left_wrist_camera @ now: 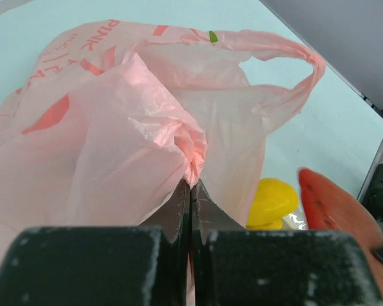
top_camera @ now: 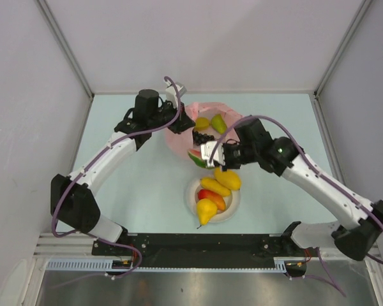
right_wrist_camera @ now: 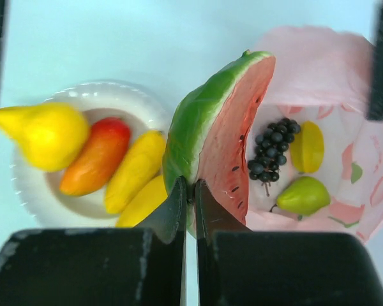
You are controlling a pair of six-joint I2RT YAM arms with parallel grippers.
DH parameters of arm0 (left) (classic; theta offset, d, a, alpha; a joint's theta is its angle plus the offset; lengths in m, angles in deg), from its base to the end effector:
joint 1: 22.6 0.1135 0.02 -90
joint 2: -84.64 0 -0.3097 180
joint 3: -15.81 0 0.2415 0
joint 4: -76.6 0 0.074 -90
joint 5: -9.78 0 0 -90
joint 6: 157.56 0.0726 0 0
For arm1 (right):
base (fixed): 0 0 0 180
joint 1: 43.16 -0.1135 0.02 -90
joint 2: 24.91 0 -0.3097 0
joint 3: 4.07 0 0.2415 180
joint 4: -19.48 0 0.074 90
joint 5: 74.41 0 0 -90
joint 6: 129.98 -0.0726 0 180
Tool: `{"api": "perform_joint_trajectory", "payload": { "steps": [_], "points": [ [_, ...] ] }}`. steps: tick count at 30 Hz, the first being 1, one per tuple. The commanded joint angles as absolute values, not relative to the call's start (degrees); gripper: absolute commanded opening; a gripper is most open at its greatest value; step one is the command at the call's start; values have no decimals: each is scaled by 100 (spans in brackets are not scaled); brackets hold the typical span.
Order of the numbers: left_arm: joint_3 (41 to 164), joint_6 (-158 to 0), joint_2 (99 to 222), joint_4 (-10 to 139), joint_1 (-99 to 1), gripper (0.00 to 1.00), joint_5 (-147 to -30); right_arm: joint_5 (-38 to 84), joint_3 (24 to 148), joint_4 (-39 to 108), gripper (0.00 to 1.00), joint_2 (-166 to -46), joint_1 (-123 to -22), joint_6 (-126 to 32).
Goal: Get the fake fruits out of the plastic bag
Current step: Place the fake fruit on the plate.
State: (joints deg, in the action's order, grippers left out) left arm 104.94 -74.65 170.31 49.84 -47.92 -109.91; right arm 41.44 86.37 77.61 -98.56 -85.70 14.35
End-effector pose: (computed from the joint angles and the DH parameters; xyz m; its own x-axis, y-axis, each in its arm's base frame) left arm 0.3133 -0.1880 0.3827 -0.4514 0.0950 -0.8872 0.7326 0.6071 -0.3078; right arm 0.1765 0.2049 0.3884 0.4065 -0.6193 -0.6718 -0.8908 -0.1052 -0.4420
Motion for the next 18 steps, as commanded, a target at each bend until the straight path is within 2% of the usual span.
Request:
{"api": "perform_joint_trajectory", "payload": {
  "steps": [1,11,18],
  "points": [
    [10825,-7548,17025,5018,-4809,0,-11335,3389,8161,8598,0,-8910,-9174,1662],
    [10473,-6784,16550,4842,-4844,0,-11389,2298,6710,8994,0,-7222,-10633,1996],
    [10490,-6247,16366,4403,-4844,0,-11195,1604,5455,8259,0,-6072,-11206,2198]
  ]
}}
